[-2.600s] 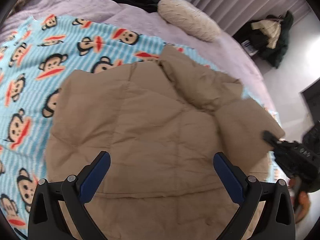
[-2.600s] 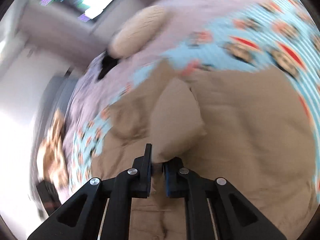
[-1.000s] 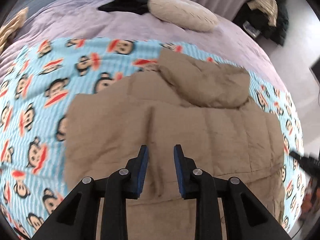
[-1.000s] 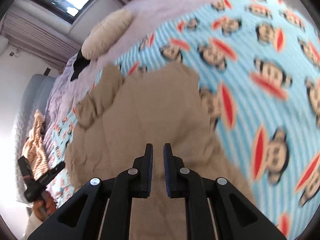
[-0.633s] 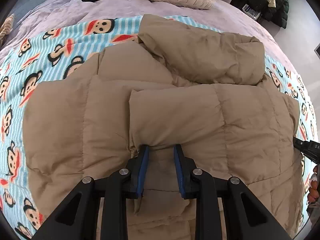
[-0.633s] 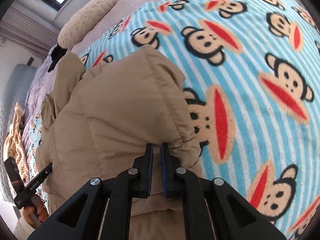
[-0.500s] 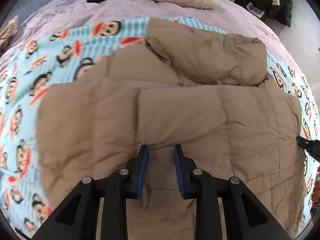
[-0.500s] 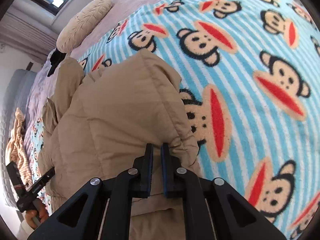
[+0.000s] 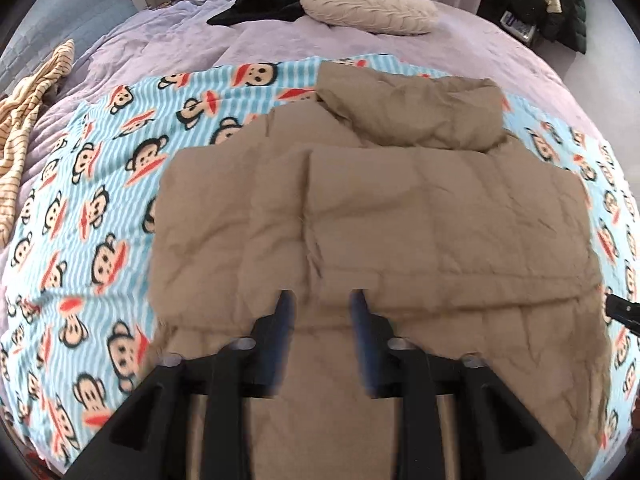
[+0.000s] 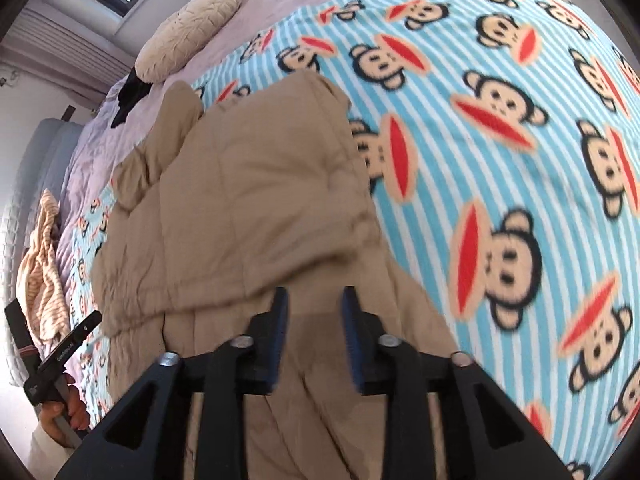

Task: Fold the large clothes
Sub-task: 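Lift the hem with both tools and fold it up onto the collar, release, then press and straighten the folded jacket edges with both tools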

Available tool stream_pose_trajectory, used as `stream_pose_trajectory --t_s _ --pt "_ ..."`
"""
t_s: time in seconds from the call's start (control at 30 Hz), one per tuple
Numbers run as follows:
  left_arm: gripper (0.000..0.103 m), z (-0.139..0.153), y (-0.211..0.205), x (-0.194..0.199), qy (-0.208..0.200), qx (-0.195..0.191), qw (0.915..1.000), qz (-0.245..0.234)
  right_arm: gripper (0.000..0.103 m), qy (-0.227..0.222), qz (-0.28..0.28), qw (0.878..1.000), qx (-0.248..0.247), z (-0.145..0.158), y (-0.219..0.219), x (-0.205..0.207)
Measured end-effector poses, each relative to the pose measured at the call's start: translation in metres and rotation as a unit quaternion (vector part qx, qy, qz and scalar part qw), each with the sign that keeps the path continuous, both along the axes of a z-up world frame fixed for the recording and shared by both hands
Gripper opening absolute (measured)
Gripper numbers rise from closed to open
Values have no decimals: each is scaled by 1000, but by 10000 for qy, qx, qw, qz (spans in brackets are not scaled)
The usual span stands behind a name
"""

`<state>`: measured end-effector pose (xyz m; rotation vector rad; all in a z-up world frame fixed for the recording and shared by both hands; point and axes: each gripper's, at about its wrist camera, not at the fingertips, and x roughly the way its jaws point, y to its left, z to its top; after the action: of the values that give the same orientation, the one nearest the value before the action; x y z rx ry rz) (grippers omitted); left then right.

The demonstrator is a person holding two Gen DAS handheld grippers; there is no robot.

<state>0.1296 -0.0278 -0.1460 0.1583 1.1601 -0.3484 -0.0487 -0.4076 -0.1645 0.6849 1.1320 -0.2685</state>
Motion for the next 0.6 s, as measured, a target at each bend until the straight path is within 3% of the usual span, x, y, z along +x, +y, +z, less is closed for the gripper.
stream_pose_trajectory --t_s 0.03,0.1,0.33,0.43,0.5,0.6 --pt "103 3 1 -9 -79 -24 9999 63 50 -4 28 10000 14 1 1 -5" --pt "103 10 0 -23 -280 -95 9995 93 52 -6 81 10000 5 2 4 -11" --pt "103 9 -2 -62 -103 41 9996 274 58 58 324 9993 181 -3 10 -26" --pt "103 7 1 -77 -67 208 9991 351 69 36 452 9988 210 -3 18 -33" --pt "103 5 4 -85 -13 304 9989 361 82 -37 469 9986 230 -2 23 -39" --pt "103 5 8 -95 2 409 9986 327 84 -133 480 9984 257 1 31 -46"
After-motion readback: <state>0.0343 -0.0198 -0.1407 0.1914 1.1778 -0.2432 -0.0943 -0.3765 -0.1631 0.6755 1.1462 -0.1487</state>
